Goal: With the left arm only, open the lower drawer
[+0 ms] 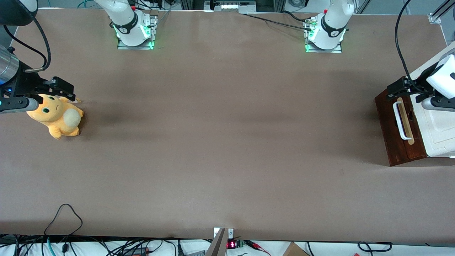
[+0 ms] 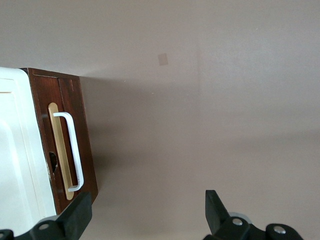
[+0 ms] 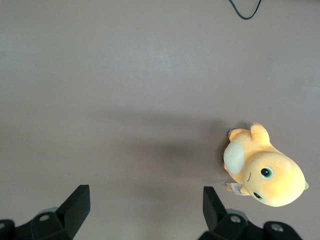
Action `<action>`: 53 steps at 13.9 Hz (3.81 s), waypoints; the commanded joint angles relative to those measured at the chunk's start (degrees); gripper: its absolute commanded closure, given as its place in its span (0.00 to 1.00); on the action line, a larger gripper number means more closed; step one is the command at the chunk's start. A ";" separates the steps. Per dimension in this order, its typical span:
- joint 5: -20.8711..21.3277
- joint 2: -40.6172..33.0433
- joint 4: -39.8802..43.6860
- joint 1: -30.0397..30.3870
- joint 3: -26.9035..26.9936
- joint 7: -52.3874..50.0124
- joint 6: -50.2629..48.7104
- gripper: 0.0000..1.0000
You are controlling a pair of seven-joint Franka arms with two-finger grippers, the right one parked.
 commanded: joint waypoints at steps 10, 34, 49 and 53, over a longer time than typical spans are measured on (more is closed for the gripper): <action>0.64 0.51 0.57 0.32 -0.13 1.57 -3.27 0.00; 63.29 17.62 -24.47 -4.86 -14.98 -61.33 -12.03 0.00; 86.25 30.65 -23.25 0.76 -13.75 -65.58 -11.27 0.04; 86.51 31.97 -23.24 1.38 -13.75 -66.28 -11.53 0.22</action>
